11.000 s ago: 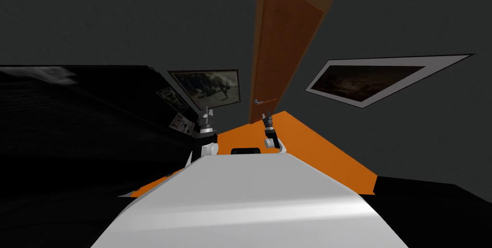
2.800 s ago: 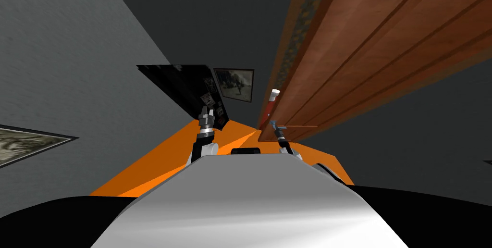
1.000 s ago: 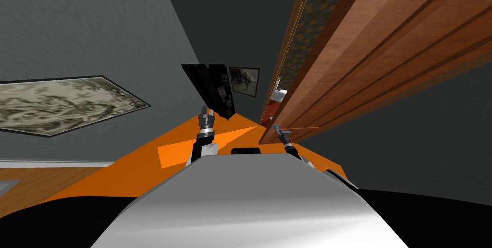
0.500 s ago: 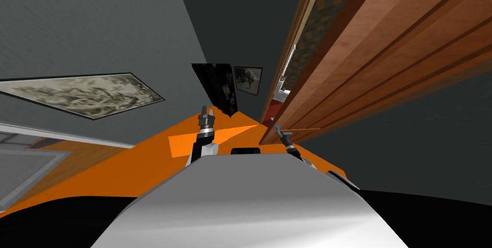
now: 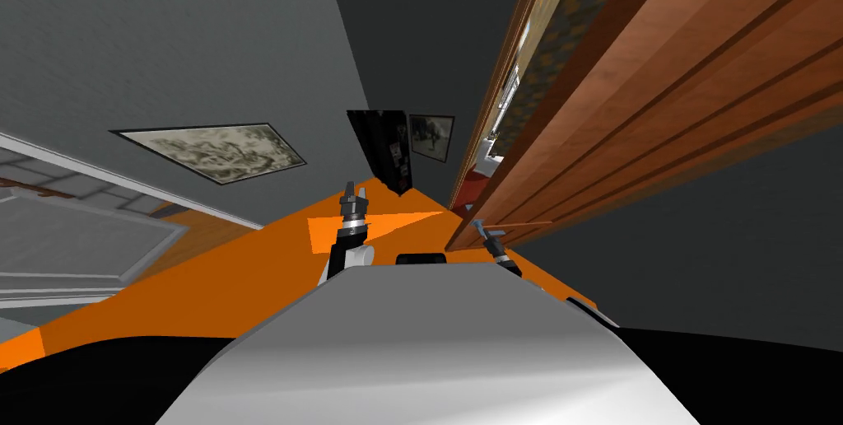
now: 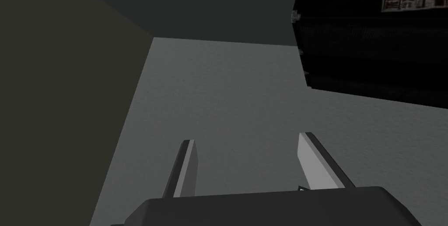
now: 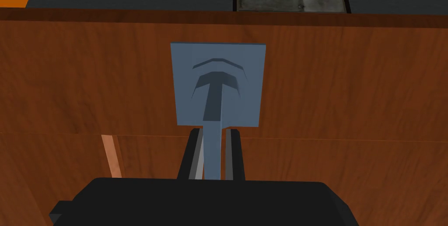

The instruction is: Pull the door open

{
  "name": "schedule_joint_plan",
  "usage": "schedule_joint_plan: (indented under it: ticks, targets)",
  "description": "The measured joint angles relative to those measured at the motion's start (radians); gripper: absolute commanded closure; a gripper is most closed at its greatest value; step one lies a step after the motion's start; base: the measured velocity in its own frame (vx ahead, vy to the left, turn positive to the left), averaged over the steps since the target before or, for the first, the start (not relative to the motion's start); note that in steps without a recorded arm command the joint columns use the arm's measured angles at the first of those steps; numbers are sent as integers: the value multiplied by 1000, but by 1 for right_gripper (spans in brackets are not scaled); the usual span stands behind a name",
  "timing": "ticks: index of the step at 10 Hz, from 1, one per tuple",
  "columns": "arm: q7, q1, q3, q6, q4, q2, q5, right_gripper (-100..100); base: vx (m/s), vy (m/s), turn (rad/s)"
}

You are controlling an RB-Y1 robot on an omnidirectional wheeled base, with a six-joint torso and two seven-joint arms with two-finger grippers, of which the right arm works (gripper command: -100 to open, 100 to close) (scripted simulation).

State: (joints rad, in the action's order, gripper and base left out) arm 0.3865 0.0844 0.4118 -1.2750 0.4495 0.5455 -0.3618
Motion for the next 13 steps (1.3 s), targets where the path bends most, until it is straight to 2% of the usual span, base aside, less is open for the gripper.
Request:
schedule_joint_plan:
  ticks: [3, 5, 6, 8, 9, 11, 12, 13]
  targets:
    - [2, 15, 12, -15, 4, 6, -6, 100, -132, -50, 103]
    - [-8, 9, -16, 18, 27, -3, 9, 100, -189, -73, 159]
    - [-7, -14, -26, 17, 1, -15, 19, 100, -191, -76, 118]
    - [-16, -21, -53, 44, 17, -29, 37, 100, -185, -66, 132]
    - [-23, -19, -69, 68, 40, -33, 46, 100, -205, -70, 150]
    - [-22, -60, -98, 77, -5, -57, 72, 100, -160, -66, 112]
    - [-27, -53, -106, 94, 19, -58, 76, 100, -140, -41, 142]
    - [-34, -58, -124, 116, 31, -66, 86, 100, -160, -72, 158]
